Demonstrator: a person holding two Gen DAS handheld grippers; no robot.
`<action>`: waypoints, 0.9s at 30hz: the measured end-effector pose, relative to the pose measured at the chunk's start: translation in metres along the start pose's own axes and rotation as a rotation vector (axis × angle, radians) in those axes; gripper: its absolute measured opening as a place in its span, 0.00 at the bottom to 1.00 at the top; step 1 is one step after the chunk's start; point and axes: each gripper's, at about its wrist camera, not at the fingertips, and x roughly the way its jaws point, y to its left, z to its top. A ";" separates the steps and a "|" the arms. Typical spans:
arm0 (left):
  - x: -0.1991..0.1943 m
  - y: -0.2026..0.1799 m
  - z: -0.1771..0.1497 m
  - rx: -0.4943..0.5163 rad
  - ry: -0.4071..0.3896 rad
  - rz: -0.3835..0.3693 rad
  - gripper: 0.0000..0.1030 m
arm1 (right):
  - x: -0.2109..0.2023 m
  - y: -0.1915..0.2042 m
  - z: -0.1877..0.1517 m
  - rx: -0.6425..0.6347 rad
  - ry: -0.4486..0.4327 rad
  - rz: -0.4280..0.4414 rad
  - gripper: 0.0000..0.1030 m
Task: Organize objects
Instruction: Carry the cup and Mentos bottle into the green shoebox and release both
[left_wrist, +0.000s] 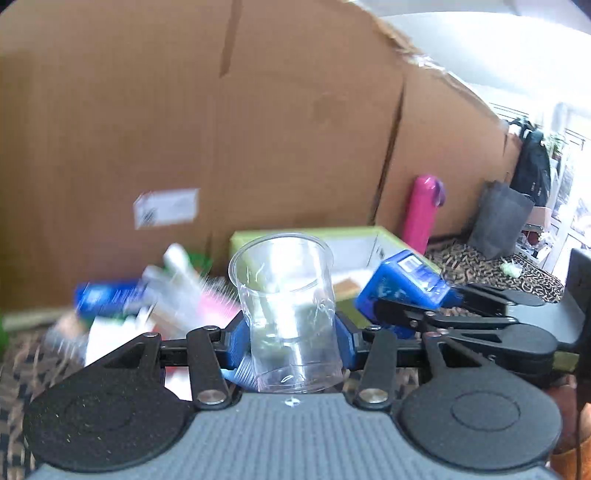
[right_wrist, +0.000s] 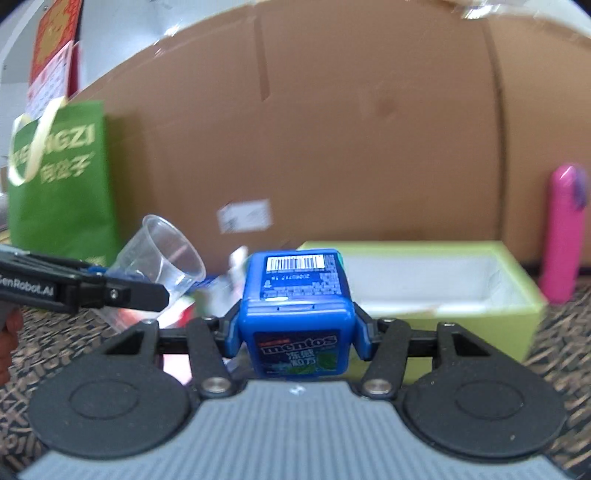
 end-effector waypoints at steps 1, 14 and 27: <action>0.007 -0.004 0.007 0.006 -0.006 -0.014 0.49 | -0.001 -0.005 0.005 -0.014 -0.012 -0.027 0.54; 0.161 -0.028 0.046 -0.042 0.141 -0.029 0.50 | 0.082 -0.079 0.034 -0.089 0.114 -0.243 0.54; 0.233 -0.018 0.031 -0.036 0.276 0.037 0.53 | 0.161 -0.100 0.016 -0.079 0.311 -0.247 0.54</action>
